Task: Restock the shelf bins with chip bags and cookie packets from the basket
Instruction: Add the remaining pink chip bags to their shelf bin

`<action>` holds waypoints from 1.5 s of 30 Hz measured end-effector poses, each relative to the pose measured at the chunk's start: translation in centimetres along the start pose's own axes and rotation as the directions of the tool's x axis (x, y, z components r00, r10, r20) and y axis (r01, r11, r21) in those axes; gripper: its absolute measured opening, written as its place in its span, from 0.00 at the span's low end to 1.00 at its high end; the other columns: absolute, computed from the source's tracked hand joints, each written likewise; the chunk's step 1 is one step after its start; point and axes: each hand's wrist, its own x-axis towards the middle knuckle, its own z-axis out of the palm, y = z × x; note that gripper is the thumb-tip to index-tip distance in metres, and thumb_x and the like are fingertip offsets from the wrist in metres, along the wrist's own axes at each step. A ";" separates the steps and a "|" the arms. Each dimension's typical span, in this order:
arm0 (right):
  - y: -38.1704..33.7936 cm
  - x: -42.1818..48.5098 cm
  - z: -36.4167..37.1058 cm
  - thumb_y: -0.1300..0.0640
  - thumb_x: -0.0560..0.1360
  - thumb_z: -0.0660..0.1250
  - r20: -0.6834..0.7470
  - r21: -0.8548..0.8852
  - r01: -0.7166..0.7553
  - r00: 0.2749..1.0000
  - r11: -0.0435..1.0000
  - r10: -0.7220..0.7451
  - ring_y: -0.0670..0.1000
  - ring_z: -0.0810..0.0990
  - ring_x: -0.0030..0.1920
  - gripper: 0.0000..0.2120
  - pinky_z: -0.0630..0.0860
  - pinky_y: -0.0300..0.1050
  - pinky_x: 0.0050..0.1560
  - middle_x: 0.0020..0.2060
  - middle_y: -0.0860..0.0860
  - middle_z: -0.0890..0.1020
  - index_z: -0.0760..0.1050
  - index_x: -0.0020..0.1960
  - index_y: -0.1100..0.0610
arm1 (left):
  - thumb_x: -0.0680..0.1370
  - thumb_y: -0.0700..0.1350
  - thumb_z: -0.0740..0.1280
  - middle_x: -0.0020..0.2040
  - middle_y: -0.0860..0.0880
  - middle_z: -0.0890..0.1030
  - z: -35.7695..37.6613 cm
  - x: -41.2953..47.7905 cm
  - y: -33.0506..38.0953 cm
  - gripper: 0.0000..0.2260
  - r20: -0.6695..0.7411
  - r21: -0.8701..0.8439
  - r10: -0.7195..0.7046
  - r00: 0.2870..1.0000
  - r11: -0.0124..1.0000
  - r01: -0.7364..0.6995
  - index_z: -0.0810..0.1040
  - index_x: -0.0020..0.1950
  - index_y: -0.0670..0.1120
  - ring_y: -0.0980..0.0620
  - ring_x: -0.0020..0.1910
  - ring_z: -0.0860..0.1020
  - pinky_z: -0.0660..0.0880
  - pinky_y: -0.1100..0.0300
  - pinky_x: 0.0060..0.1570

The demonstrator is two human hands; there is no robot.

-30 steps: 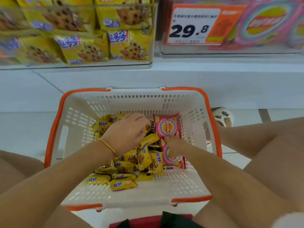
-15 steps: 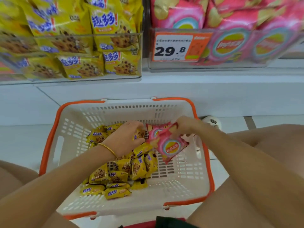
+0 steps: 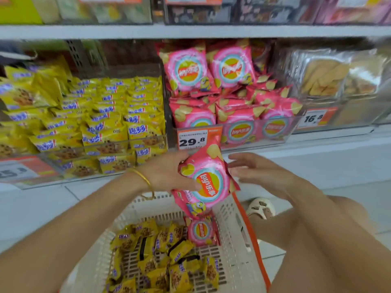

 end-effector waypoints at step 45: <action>-12.9 11.0 0.3 0.57 0.73 0.72 -0.487 -0.219 0.585 0.628 0.781 -0.607 0.52 0.76 0.46 0.19 0.76 0.45 0.50 0.49 0.56 0.78 0.74 0.60 0.65 | 0.75 0.38 0.70 0.56 0.46 0.76 -11.1 8.1 4.6 0.22 -0.758 -0.211 0.082 0.647 0.908 -0.363 0.65 0.66 0.38 0.51 0.51 0.77 0.77 0.63 0.48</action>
